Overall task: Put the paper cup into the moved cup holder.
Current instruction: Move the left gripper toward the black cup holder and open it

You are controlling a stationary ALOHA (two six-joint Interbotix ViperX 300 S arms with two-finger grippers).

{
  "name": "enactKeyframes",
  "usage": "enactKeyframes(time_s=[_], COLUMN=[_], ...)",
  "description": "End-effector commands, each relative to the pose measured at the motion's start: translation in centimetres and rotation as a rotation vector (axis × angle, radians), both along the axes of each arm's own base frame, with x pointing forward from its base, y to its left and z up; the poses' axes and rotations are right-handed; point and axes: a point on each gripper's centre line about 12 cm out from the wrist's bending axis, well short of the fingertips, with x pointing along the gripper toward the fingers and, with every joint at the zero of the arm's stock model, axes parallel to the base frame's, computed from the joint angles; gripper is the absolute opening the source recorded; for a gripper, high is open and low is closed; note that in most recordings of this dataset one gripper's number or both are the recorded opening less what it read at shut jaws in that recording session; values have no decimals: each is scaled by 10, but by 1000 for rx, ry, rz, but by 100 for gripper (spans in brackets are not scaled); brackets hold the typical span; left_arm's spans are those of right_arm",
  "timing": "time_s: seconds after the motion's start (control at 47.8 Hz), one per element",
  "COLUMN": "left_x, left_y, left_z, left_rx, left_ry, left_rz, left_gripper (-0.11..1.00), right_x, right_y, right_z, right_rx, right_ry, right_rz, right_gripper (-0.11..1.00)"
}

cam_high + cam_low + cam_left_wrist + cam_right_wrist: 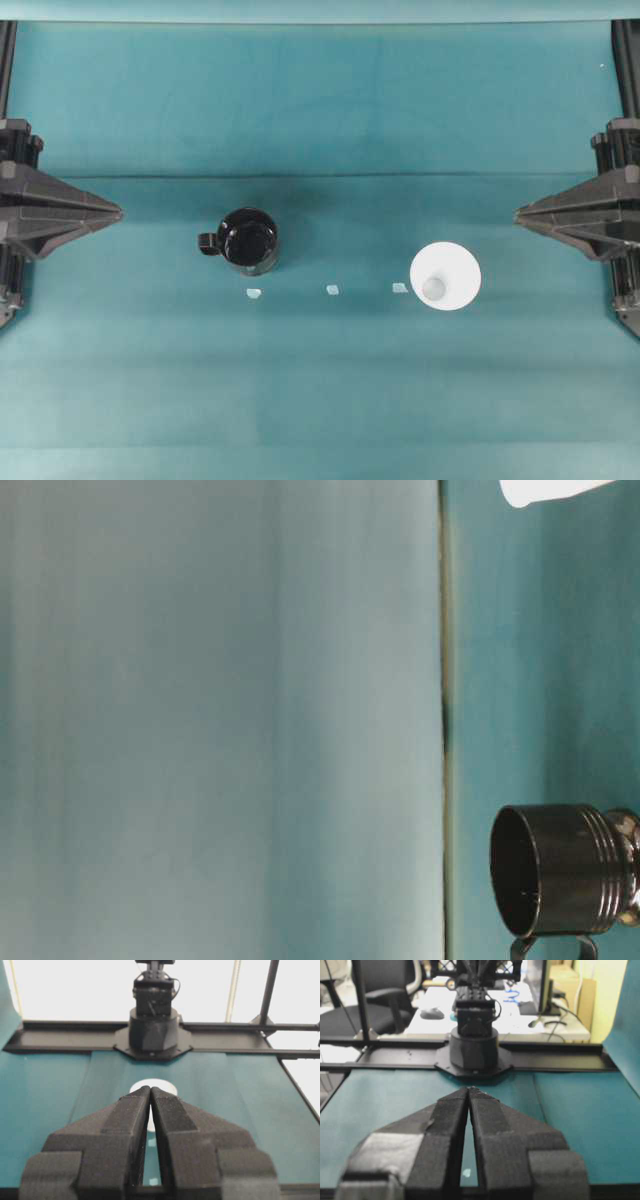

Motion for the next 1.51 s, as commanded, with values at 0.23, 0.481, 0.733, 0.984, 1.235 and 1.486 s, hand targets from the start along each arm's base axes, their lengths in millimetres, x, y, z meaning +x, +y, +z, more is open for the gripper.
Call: enactKeyframes(time_s=[0.23, 0.481, 0.733, 0.984, 1.235, 1.486], left_x=[12, 13, 26, 33, 28, 37], left_y=[2, 3, 5, 13, 23, 24], left_z=[-3, -15, -39, -57, -71, -86], left_rx=[-19, -32, -31, -33, -48, -64], left_ry=[147, 231, 385, 501, 580, 638], left_rz=[8, 16, 26, 60, 103, 106], left_gripper=[0, 0, 0, 0, 0, 1], right_x=[7, 7, 6, 4, 3, 2], right_y=[-2, -2, -1, -2, -3, -4], right_z=[6, 0, -15, -22, -23, -26], right_rx=[64, 68, 70, 73, 73, 74], right_ry=[126, 238, 357, 423, 430, 453], right_rz=[-9, -9, -11, -14, -22, -27], right_gripper=[2, 2, 2, 2, 2, 2])
